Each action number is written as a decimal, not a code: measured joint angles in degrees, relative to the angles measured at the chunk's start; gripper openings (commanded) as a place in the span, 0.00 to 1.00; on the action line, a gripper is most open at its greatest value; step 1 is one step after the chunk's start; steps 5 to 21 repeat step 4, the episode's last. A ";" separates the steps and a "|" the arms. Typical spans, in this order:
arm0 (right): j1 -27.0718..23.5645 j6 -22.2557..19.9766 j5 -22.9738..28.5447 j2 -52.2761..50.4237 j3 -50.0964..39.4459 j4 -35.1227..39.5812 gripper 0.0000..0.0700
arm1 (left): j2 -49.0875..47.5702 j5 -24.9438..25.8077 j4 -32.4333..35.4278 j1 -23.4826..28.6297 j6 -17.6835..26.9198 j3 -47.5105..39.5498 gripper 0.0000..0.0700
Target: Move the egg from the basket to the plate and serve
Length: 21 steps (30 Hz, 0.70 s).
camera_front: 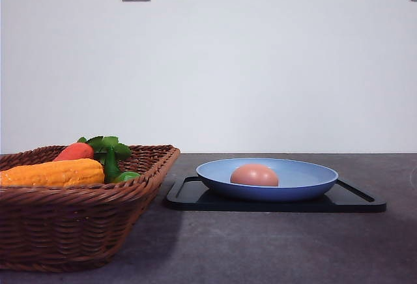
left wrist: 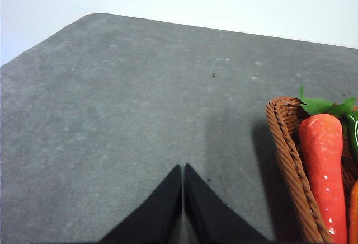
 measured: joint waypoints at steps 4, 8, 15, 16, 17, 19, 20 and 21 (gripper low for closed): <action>0.00 0.00 0.00 0.00 0.00 0.00 0.00 | 0.00 0.00 0.00 0.00 0.00 0.00 0.00; 0.00 0.00 0.00 0.00 0.00 0.00 0.00 | 0.00 0.00 0.00 0.00 0.00 0.00 0.00; 0.00 0.00 0.00 0.00 0.00 0.00 0.00 | 0.00 0.00 0.00 0.00 0.00 0.00 0.00; 0.00 0.00 0.00 0.00 0.00 0.00 0.00 | 0.00 0.00 0.00 0.00 0.00 0.00 0.00; 0.00 0.00 0.00 0.00 0.00 0.00 0.00 | 0.00 0.00 0.00 0.00 0.00 0.00 0.00; 0.00 0.00 0.00 0.00 0.00 0.00 0.00 | 0.00 0.00 0.00 0.00 0.00 0.00 0.00; 0.00 0.00 0.00 0.00 0.00 0.00 0.00 | 0.00 0.00 0.00 0.00 0.00 0.00 0.00; 0.00 0.00 0.00 0.00 0.00 0.00 0.00 | 0.00 0.00 0.00 0.00 0.00 0.00 0.00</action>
